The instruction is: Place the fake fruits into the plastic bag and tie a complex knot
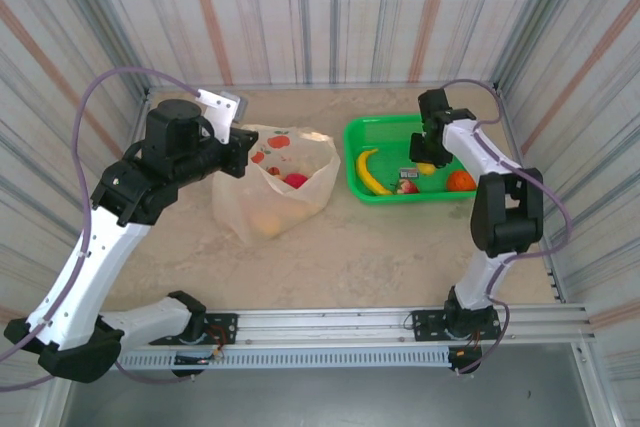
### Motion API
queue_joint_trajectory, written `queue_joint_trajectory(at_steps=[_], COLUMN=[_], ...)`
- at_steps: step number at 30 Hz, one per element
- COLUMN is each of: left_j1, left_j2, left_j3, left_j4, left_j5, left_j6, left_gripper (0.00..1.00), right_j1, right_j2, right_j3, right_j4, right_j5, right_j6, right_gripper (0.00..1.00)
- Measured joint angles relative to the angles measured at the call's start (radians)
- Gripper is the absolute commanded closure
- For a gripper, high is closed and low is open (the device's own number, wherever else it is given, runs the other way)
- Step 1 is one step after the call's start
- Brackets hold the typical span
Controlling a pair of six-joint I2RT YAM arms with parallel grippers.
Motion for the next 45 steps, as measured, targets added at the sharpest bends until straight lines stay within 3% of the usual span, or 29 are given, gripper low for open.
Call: queue_joint_trajectory(at_steps=[5, 13, 19, 23, 31, 45], left_j1=[0.000, 0.010, 0.029, 0.036, 0.043, 0.043], left_j2=[0.000, 0.000, 0.000, -0.001, -0.020, -0.078], left_j3=[0.000, -0.001, -0.001, -0.001, -0.006, -0.011], left_j4=[0.000, 0.000, 0.000, 0.000, 0.000, 0.000], left_j5=[0.001, 0.034, 0.051, 0.060, 0.081, 0.092], left_j6=[0.000, -0.008, -0.016, -0.024, -0.031, -0.032], left_gripper=[0.95, 0.96, 0.96, 0.96, 0.96, 0.96], right_j1=[0.111, 0.422, 0.669, 0.777, 0.808, 0.797], right_j2=[-0.201, -0.495, -0.576, -0.570, -0.469, -0.119], right_j3=[-0.004, 0.130, 0.154, 0.126, -0.051, 0.055], right_j4=[-0.018, 0.065, 0.211, 0.285, 0.402, 0.523], right_j5=[-0.002, -0.086, -0.148, -0.177, -0.168, 0.044], right_j6=[0.000, -0.005, -0.046, -0.078, -0.059, -0.052], right_gripper=[0.58, 0.60, 0.61, 0.61, 0.60, 0.59])
